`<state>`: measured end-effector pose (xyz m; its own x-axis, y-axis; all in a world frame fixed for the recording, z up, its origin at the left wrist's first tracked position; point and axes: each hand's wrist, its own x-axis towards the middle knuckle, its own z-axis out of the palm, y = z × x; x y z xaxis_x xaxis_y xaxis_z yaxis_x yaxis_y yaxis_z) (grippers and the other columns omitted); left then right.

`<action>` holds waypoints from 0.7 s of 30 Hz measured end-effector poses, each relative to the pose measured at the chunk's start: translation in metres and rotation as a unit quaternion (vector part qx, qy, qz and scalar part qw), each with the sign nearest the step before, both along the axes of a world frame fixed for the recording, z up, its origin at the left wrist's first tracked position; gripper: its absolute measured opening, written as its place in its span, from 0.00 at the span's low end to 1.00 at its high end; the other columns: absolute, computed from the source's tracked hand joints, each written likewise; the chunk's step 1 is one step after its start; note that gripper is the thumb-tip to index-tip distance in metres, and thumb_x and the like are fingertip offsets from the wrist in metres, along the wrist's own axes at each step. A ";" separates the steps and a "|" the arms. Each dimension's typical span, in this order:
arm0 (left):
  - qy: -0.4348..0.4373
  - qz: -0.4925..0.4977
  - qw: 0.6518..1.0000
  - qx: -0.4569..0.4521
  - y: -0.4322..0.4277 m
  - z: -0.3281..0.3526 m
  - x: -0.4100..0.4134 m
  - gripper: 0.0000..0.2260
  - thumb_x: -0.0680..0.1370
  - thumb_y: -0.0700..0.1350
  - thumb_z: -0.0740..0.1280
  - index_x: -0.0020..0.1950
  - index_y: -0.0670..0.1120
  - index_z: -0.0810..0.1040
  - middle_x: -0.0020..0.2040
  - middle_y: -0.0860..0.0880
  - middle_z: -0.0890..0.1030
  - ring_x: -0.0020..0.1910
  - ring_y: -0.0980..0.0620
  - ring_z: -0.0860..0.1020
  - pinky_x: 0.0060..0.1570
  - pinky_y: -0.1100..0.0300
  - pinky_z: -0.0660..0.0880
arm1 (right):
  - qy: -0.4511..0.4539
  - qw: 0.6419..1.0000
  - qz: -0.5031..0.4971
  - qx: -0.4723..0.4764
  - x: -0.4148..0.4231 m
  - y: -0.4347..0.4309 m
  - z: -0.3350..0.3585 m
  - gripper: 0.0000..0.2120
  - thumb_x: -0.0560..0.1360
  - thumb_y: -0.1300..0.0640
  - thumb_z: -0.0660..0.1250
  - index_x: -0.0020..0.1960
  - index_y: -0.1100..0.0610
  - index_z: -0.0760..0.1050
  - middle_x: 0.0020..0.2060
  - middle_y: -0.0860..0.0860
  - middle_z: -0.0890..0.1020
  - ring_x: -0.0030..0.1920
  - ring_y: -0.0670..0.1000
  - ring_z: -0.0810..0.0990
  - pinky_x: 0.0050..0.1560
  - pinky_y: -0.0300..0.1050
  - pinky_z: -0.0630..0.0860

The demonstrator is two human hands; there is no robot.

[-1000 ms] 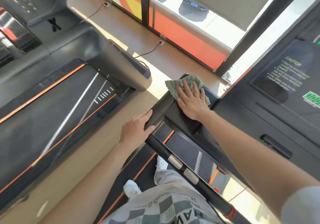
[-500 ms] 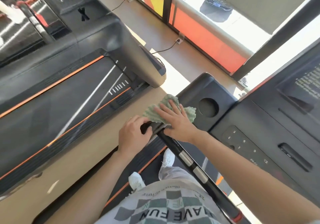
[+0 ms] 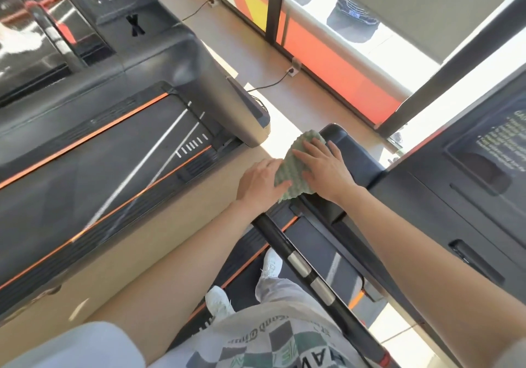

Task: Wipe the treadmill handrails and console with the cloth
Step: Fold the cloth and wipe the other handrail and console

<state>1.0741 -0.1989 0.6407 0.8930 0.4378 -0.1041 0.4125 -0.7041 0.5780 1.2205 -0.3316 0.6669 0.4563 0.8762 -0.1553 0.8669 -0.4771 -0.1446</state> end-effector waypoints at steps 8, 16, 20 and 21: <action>-0.007 -0.041 0.998 -0.038 0.001 -0.003 -0.006 0.30 0.79 0.57 0.69 0.79 0.53 0.65 0.75 0.52 0.73 0.67 0.48 0.77 0.64 0.48 0.77 | 0.027 0.998 0.023 0.047 -0.005 -0.003 -0.014 0.28 0.75 0.49 0.71 0.74 0.50 0.70 0.73 0.49 0.72 0.76 0.56 0.65 0.74 0.61 0.63; 0.002 0.028 0.999 -0.044 0.009 -0.001 -0.088 0.31 0.75 0.58 0.74 0.76 0.54 0.72 0.72 0.58 0.76 0.63 0.51 0.80 0.57 0.53 0.78 | -0.011 0.994 0.091 -0.058 -0.035 0.016 -0.005 0.41 0.70 0.36 0.71 0.78 0.44 0.61 0.76 0.48 0.66 0.77 0.55 0.59 0.77 0.61 0.50; -0.004 0.072 0.997 -0.025 0.009 -0.004 -0.133 0.30 0.73 0.57 0.76 0.74 0.53 0.75 0.70 0.57 0.78 0.61 0.51 0.81 0.55 0.53 0.79 | -0.007 0.987 0.158 -0.041 -0.063 0.030 -0.014 0.41 0.67 0.39 0.76 0.76 0.48 0.66 0.71 0.51 0.73 0.74 0.57 0.66 0.77 0.59 0.57; -0.008 0.082 0.996 -0.020 0.008 -0.005 -0.144 0.30 0.72 0.57 0.77 0.73 0.53 0.76 0.69 0.57 0.78 0.61 0.51 0.81 0.55 0.53 0.79 | 0.001 0.984 0.173 -0.037 -0.068 0.032 -0.016 0.41 0.66 0.42 0.78 0.75 0.49 0.68 0.70 0.52 0.74 0.73 0.58 0.68 0.76 0.59 0.58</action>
